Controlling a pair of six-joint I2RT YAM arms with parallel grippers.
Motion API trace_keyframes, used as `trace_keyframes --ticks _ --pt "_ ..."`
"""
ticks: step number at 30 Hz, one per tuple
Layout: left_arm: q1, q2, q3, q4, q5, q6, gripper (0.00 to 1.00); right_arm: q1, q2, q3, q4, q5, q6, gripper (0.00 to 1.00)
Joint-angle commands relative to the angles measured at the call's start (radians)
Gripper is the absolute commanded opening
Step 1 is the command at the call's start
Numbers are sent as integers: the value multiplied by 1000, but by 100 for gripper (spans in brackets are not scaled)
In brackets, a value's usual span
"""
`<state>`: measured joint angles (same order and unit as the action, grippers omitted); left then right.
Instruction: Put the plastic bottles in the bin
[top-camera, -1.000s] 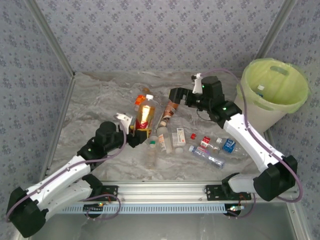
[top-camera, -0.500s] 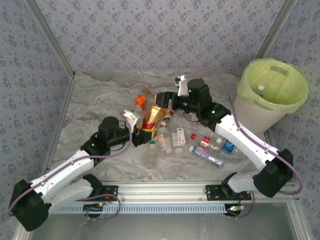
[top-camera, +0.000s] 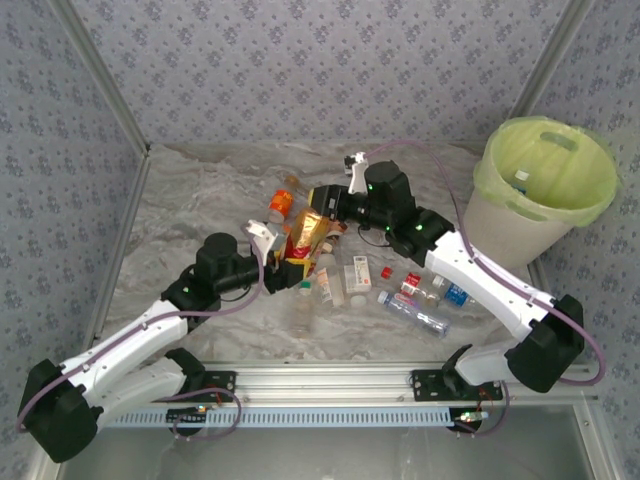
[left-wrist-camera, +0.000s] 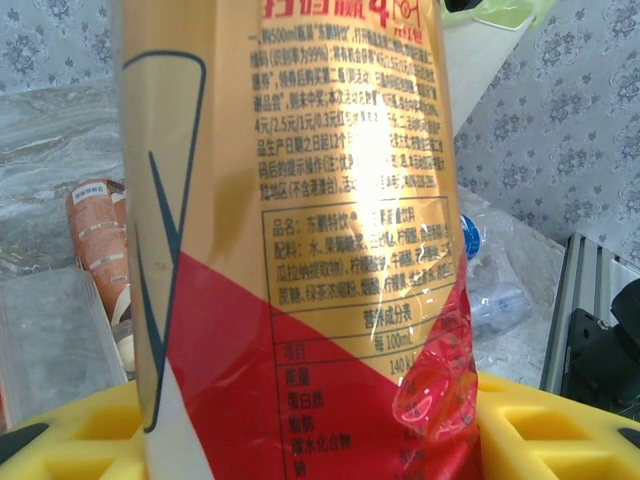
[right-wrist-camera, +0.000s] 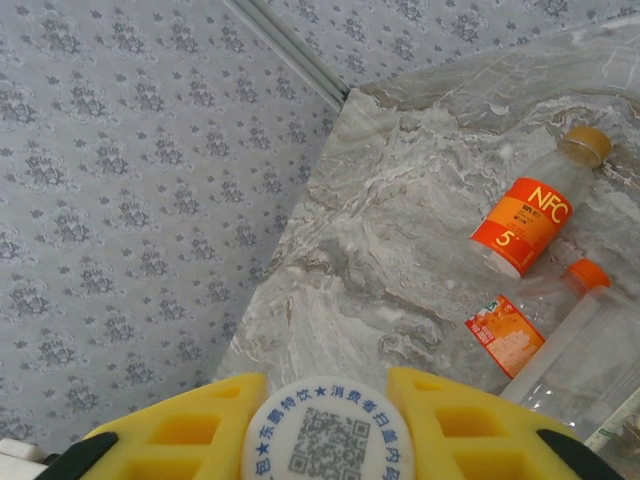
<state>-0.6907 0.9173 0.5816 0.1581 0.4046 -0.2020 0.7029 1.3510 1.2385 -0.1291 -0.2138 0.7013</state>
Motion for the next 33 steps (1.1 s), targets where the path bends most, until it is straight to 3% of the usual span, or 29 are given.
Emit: trace_keyframes --ticks 1,4,8,9,12,13,19,24,28,33 --pt "2 -15 3 57 36 8 41 5 -17 -6 23 32 -4 13" --pt "2 -15 1 46 25 1 42 3 -23 -6 5 42 -18 2" --pt "2 -18 -4 39 18 -11 47 -2 -30 -10 -12 40 -43 0" --pt "2 -16 2 28 11 -15 54 -3 -33 -10 -19 40 -53 0" --pt "2 -14 30 -17 -43 -44 96 -20 -49 -13 -39 71 -63 0" --pt "2 -20 32 -21 -59 -54 99 -33 -58 -18 -44 83 -89 0" --pt "1 -75 2 3 -147 -83 99 -124 -141 -19 -160 207 -174 0" --pt "3 -103 -16 -34 -418 -175 100 -246 -244 40 -284 217 -306 0" --pt "7 -114 -24 -115 -656 -273 99 -350 -330 83 -316 298 -422 0" --pt "22 -132 -67 -133 -733 -372 100 -489 -381 127 -281 367 -518 0"
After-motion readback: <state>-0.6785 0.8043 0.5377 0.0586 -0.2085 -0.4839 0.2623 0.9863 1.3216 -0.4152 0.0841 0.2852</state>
